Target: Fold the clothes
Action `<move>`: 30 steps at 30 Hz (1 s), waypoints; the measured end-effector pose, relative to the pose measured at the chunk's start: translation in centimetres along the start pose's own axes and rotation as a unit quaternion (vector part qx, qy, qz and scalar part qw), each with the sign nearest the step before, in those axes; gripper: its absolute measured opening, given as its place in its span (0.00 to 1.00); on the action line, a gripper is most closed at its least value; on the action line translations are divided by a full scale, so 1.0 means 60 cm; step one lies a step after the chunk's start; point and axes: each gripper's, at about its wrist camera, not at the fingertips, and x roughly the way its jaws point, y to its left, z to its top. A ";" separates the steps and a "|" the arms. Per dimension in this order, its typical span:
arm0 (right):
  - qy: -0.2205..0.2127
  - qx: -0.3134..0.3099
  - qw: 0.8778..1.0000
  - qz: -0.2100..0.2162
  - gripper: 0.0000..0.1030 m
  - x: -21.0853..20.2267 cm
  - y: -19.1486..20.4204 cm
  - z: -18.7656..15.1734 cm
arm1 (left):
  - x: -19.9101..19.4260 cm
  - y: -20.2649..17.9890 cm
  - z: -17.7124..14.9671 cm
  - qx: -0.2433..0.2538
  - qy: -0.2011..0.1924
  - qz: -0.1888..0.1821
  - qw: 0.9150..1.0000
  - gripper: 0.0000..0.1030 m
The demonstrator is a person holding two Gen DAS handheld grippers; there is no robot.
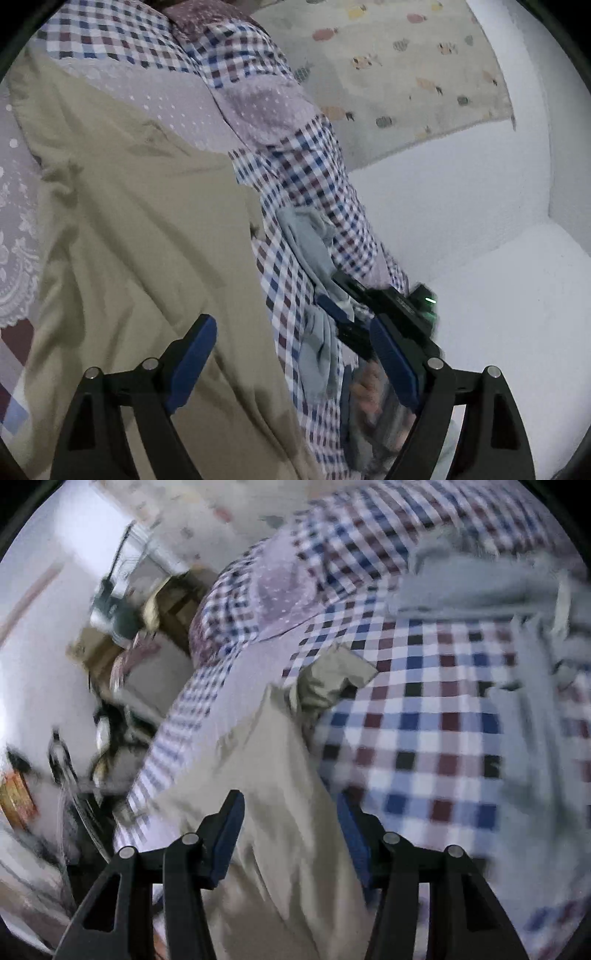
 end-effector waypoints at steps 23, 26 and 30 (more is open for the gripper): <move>-0.071 0.095 0.991 -0.065 0.02 0.331 -0.095 0.199 | 0.035 0.058 0.008 -0.051 -0.007 0.020 0.998 0.85; -0.115 0.069 0.987 -0.087 0.02 0.280 -0.083 0.216 | 0.042 0.058 0.004 -0.053 -0.005 0.017 0.998 0.85; -0.170 0.047 0.977 -0.118 0.01 0.168 -0.086 0.263 | 0.048 0.057 0.000 -0.048 0.000 0.021 0.999 0.85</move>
